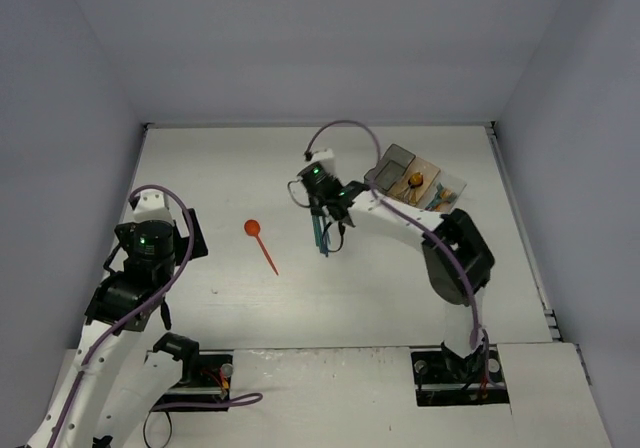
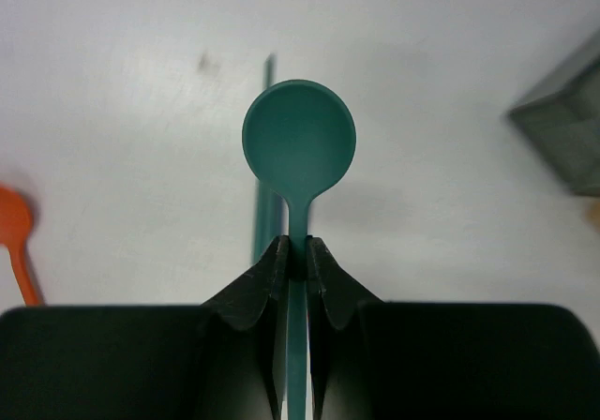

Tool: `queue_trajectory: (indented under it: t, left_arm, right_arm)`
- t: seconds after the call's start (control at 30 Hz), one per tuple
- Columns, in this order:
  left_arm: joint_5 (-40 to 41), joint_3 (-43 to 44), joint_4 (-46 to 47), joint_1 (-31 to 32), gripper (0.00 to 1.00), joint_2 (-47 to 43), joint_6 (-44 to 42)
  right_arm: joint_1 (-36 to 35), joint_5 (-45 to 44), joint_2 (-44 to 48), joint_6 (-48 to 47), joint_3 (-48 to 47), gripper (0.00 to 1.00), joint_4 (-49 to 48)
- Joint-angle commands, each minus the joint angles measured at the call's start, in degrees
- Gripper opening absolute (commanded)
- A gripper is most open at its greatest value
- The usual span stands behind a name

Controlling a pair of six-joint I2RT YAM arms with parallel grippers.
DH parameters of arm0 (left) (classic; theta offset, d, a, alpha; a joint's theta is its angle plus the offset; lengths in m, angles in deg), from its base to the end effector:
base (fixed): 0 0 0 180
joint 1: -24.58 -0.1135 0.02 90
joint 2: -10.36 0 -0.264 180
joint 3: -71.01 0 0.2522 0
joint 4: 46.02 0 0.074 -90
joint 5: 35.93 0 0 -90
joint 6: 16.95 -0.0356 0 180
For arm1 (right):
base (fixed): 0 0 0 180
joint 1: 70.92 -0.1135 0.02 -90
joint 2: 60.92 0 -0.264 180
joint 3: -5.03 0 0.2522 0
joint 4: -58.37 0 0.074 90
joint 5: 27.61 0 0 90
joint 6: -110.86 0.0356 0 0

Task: Sort the eating utensils into containers

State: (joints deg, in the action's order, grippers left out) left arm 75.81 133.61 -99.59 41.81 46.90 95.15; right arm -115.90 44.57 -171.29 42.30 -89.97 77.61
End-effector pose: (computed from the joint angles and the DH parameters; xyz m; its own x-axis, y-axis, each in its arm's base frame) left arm 0.1275 -0.0257 0.3320 -0.3942 -0.2436 -0.8861 -0.2018 0.9636 -0.1752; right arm 0.3217 0.3060 0.2329 -0.5548 -0.0625 -0.8296 -0.3137 0.9393 0.1391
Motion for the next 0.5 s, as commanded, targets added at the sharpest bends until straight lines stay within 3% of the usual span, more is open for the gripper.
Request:
queue_trajectory:
  t: [0.0,0.23,0.47]
  left_arm:
    - [0.04,0.13,3.04,0.26,0.97,1.63,-0.57]
    - [-0.12,0.21,3.06,0.26,0.97,2.21,-0.65]
    - [-0.29,0.29,2.81,0.26,0.97,2.98,-0.74]
  right_arm:
    - [9.5,-2.96,11.84,0.28,2.14,0.0,-1.38]
    - [25.78,2.19,14.42,2.36,5.99,0.0,-1.35]
    - [34.19,7.44,9.88,7.46,4.84,0.0,-1.35]
